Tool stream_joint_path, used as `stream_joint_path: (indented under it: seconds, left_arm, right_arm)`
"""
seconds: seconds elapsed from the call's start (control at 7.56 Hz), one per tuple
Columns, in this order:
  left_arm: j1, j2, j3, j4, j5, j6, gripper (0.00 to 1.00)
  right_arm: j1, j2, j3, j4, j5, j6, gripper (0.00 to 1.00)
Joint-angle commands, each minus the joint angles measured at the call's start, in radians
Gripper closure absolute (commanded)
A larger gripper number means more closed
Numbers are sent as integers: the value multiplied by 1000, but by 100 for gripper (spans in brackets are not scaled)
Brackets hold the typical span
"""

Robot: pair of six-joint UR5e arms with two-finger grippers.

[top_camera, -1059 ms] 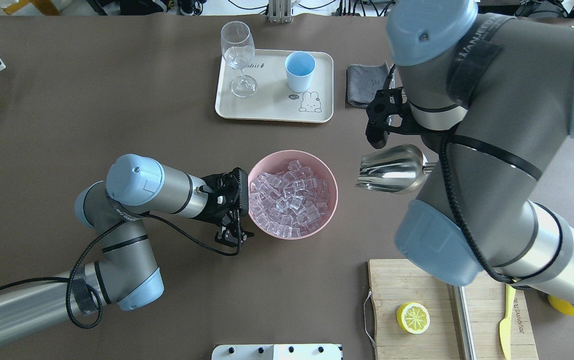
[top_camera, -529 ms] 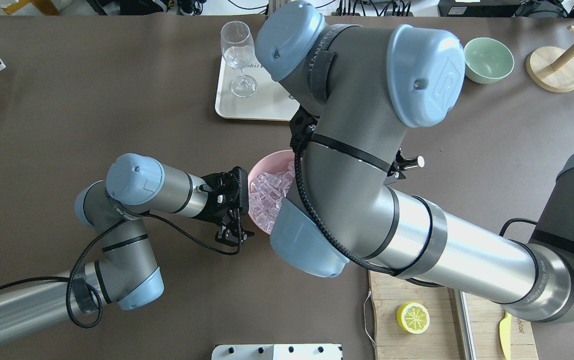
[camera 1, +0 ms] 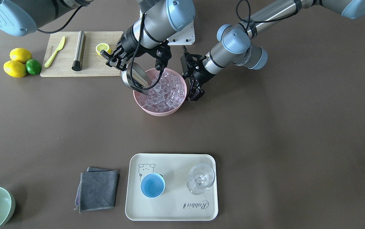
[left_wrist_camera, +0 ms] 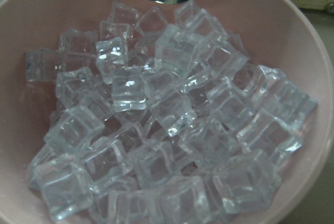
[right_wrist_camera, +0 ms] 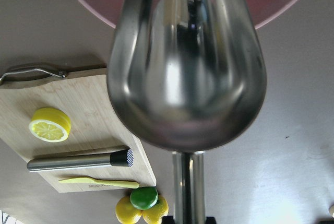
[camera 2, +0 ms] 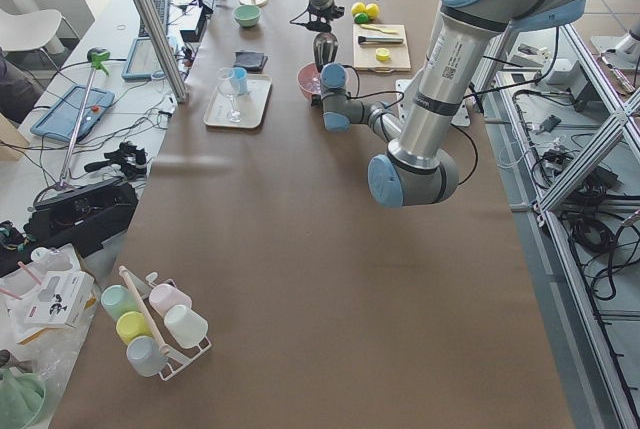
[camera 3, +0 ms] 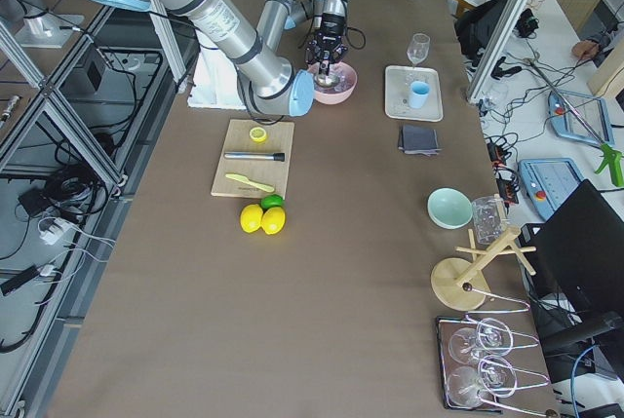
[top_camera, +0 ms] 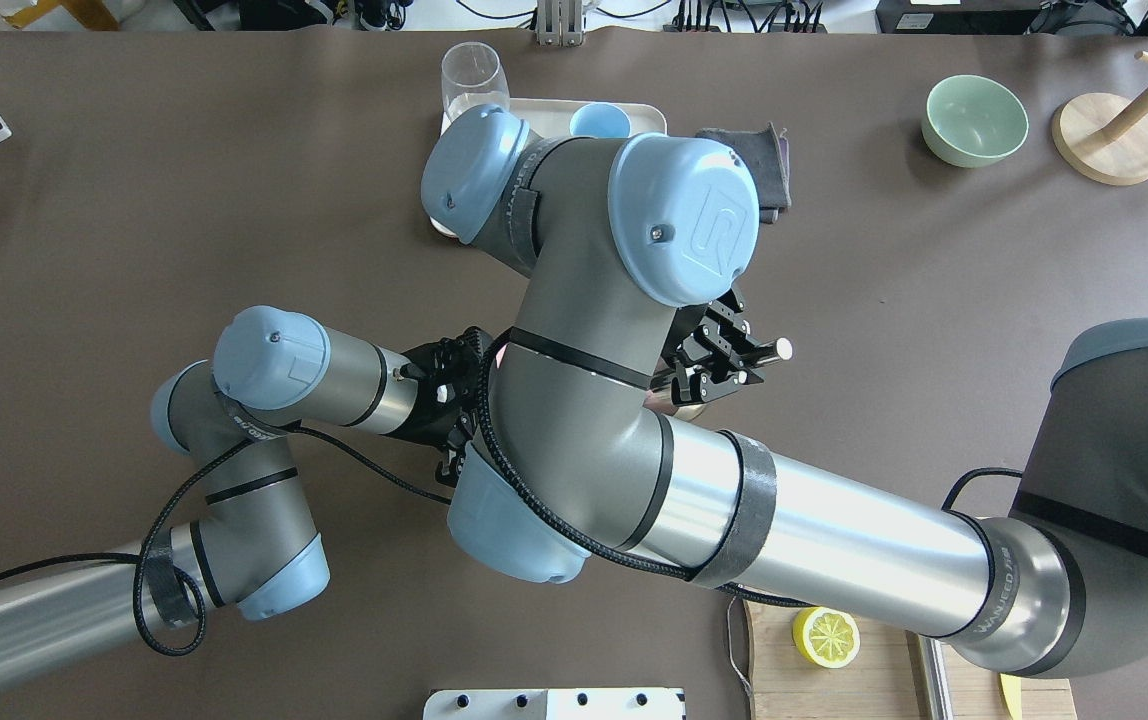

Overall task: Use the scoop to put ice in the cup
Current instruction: 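Dip the scoop into the ice cubes with the right gripper, left gripper steadying the bowl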

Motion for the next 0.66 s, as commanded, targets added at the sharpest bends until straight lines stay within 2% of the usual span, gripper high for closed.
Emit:
stream_joint_path:
  seconds: [0.0,0.53]
  left_arm:
    - [2,-1,1,0,0,-10,1]
    - [2,-2,4,-2,2,-9,1]
  right_arm:
    - [-37,1,-63,69,-21,50,100]
    - [-43,-32,-16,161,-13,91,100]
